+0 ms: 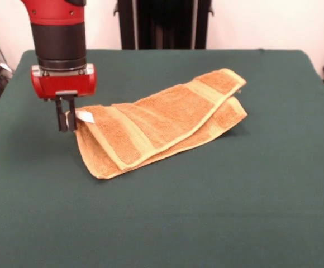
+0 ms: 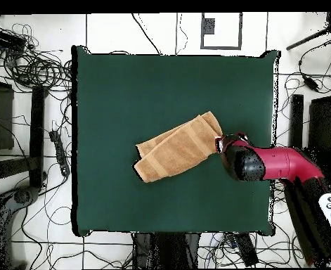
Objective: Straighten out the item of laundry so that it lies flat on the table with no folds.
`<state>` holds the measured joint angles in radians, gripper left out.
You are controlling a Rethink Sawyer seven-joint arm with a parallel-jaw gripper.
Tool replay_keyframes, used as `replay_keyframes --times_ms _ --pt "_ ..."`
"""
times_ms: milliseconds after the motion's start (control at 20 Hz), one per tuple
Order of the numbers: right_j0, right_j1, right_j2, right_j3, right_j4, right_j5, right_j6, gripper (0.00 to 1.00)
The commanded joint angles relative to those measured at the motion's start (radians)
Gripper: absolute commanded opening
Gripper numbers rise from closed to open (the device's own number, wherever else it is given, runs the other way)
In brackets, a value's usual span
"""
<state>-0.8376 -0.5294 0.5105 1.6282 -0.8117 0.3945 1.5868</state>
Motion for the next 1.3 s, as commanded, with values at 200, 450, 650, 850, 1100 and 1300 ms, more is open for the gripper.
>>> replay_keyframes --times_ms 200,450,650,850,1100,1300 --pt "-0.015 0.0 0.169 0.171 -0.125 -0.155 -0.132 0.0" --pt "0.032 -0.011 0.151 0.124 -0.126 -0.119 -0.098 0.0" --pt "0.047 -0.019 0.176 0.086 -0.099 -0.052 -0.135 0.0" --pt "0.043 -0.005 0.225 0.041 -0.069 0.017 -0.21 0.0" --pt "0.043 0.008 0.274 -0.005 -0.039 0.084 -0.26 0.0" --pt "0.05 0.008 0.294 -0.031 -0.027 0.132 -0.279 0.0"
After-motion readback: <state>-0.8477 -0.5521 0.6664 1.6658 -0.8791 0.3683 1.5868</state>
